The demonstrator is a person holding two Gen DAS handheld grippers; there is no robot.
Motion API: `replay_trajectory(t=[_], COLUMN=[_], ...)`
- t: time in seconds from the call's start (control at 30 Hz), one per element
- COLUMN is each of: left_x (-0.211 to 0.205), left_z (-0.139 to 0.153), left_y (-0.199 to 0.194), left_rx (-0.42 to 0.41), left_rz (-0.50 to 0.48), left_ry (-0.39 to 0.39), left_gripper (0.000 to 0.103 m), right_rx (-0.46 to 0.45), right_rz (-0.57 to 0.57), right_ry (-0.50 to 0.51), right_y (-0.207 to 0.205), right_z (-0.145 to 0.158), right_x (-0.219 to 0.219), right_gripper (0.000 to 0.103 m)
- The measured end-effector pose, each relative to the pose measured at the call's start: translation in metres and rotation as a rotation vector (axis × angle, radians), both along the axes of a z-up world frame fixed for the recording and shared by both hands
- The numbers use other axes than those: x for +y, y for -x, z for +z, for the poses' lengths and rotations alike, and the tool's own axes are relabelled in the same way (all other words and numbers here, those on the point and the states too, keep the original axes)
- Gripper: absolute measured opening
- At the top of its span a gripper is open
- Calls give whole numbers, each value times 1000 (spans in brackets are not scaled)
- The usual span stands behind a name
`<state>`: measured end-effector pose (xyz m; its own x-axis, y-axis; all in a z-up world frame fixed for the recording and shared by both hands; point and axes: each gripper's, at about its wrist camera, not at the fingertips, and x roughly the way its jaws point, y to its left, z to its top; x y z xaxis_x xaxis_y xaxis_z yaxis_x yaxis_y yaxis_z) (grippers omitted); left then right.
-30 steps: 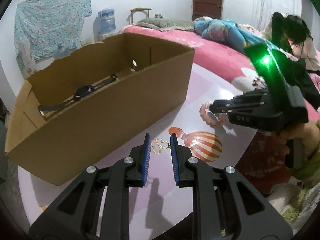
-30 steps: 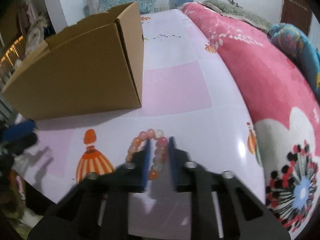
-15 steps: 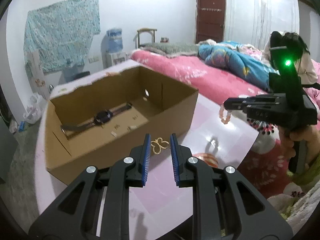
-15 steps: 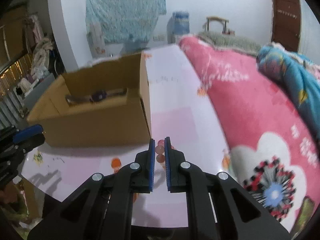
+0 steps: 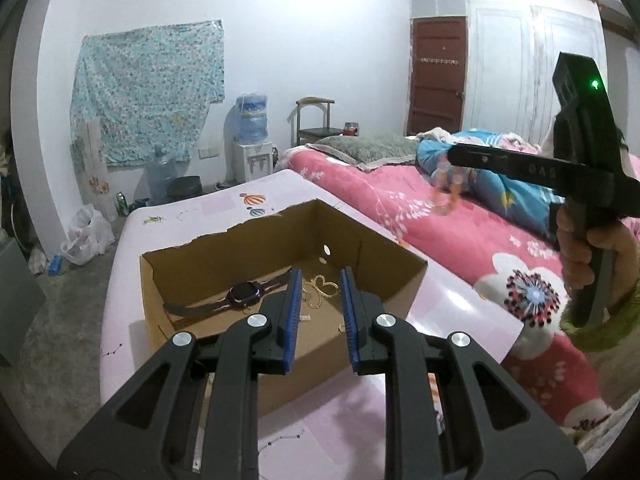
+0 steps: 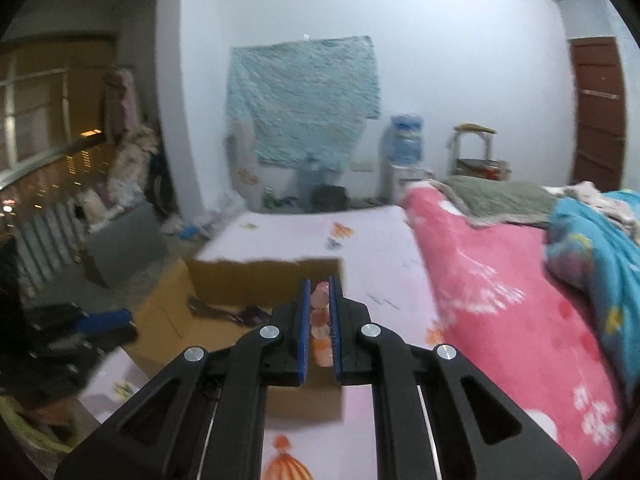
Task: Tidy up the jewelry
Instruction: 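Carry the charm with the left gripper while the right gripper carries the bracelet over the box, then open the left gripper to drop the outline charm into the box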
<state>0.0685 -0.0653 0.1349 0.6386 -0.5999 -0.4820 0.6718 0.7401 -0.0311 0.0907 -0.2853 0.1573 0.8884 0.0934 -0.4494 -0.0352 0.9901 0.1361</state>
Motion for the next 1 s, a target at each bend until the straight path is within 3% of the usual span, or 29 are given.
replay_trajectory(t=[0.2,0.47,0.57,0.67,0.83,1.0], left_x=[-13,-32,-31,-29,-18,2], left_z=[-23,-72,-80,-86,-78,-60], left_y=[-48,-100,-104,-109,-108,-97], left_rx=[173,414,442,464,456,387], left_rz=[-27,-20,-17,-5,9,61], left_ry=[27,2,1,1,43,58], left_gripper=[19,19,20,29,30,50], right_rx=[71,258,276,283,299,326], right_rz=[114,157,160,162,161,183], right_ry=[-83,-189,-191,-189,-197,-204], right_y=[-46,-90,-90,-90,-89,-98], right_z=[-23,-85,-93,-96,-96,-100], right_x=[10,4,2,2,-2,2], right_gripper=[9,9,9,9,9,10])
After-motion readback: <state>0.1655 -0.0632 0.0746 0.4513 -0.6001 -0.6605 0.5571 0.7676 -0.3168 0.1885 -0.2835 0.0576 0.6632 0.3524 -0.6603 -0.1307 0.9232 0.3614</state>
